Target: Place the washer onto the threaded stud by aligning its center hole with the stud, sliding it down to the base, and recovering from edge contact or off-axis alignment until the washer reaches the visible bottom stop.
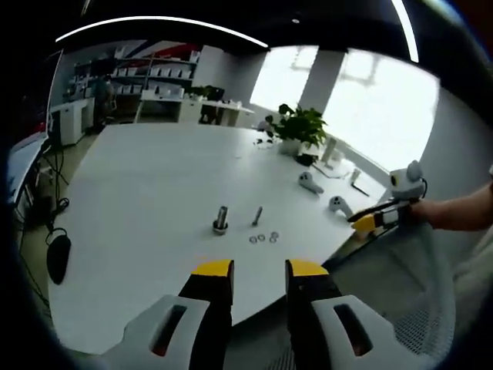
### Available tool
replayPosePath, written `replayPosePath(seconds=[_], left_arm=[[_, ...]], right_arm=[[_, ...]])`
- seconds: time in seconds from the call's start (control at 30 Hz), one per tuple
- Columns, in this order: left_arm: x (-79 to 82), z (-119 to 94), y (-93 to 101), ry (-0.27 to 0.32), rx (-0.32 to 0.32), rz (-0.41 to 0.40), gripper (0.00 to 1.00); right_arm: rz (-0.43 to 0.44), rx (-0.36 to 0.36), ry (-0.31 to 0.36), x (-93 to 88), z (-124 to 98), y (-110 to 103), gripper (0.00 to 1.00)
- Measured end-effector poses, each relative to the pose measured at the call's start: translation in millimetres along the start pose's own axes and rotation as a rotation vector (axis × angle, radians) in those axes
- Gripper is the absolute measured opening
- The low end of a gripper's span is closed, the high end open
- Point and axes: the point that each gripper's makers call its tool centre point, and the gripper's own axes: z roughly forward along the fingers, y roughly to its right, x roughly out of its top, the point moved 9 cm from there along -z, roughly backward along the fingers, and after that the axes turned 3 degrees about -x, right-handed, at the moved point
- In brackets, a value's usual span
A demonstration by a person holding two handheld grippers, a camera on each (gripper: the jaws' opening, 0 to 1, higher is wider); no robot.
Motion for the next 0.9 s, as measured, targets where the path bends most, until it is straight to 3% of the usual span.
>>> replayPosePath(seconds=[0.2,0.47,0.63,0.9], left_arm=[[0.0,1.2,1.6,-0.009,-0.012,0.01,0.23],[0.5,-1.1,-2.4,0.012,0.019,-0.012,0.23],[-3.0,1.2,-3.5,-0.031,0.04,-0.003,0.24],[-5.4,-0.3,-8.0,-0.032,0.059,-0.039,0.24]], right_arm=[[0.003,0.002,-0.002,0.3,0.5,0.3,0.33],[-0.03,0.02,-0.031,-0.7,2.2,-2.7,0.33],[-0.039,0.027,-0.041,-1.6,3.4,-2.3,0.33],[-0.063,0.058,-0.056,-1.6,4.5,-6.9,0.33]])
